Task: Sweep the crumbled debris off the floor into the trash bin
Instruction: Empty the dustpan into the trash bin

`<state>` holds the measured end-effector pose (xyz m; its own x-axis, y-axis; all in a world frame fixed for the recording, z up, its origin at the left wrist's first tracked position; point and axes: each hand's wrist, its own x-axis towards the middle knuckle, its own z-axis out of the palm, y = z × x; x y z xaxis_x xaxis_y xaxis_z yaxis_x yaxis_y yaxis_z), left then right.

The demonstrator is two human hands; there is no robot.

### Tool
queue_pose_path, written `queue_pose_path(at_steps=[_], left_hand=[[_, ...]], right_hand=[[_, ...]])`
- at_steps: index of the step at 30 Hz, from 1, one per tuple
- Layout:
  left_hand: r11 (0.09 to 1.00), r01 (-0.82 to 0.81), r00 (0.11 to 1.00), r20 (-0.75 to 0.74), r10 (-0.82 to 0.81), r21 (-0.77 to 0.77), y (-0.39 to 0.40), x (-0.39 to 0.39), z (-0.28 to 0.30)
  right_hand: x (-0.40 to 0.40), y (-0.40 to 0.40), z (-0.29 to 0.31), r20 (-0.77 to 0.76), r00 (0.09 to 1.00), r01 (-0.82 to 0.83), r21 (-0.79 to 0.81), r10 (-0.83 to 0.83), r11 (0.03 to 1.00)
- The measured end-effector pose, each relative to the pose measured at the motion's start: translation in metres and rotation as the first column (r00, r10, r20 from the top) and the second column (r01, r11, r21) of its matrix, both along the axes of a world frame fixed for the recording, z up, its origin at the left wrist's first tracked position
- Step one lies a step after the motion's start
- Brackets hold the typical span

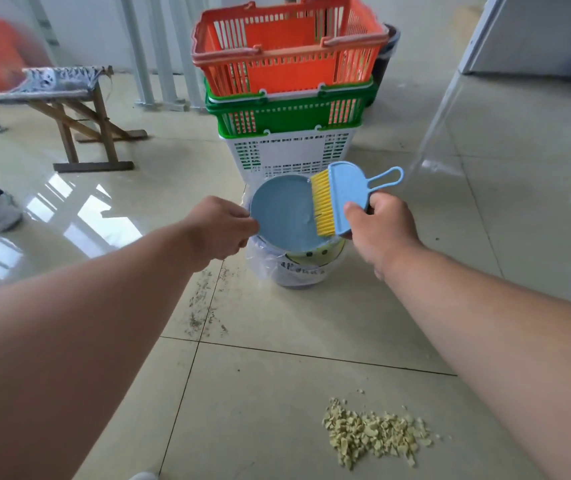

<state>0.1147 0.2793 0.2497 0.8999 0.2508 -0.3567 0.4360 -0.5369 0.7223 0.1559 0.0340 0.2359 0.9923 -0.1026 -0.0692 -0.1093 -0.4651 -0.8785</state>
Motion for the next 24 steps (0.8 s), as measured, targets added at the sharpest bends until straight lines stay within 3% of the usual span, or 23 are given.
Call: queue_pose_path(at_steps=[3, 8, 13, 20, 24], left_hand=[[0.998, 0.019, 1.0, 0.022, -0.018, -0.066, -0.014, -0.035, 0.024], [0.995, 0.044, 0.999, 0.016, -0.043, -0.091, -0.044, -0.1, 0.065], [0.995, 0.047, 0.999, -0.013, -0.048, -0.091, -0.078, -0.15, 0.099], [0.997, 0.014, 0.998, -0.057, -0.019, -0.081, -0.096, -0.192, 0.115], [0.997, 0.006, 0.999, -0.033, -0.008, -0.076, -0.089, -0.205, 0.125]], right_hand=[[-0.033, -0.019, 0.018, -0.035, 0.999, 0.015, 0.142, -0.01, 0.99], [-0.106, -0.048, 0.07, -0.081, 0.996, 0.053, 0.251, -0.033, 0.967], [-0.159, -0.055, 0.105, -0.085, 0.995, -0.03, 0.308, 0.059, 0.951], [-0.209, -0.057, 0.112, -0.128, 0.988, -0.067, 0.135, 0.084, 0.989], [-0.21, -0.074, 0.133, -0.061, 0.997, -0.045, -0.159, 0.036, 0.986]])
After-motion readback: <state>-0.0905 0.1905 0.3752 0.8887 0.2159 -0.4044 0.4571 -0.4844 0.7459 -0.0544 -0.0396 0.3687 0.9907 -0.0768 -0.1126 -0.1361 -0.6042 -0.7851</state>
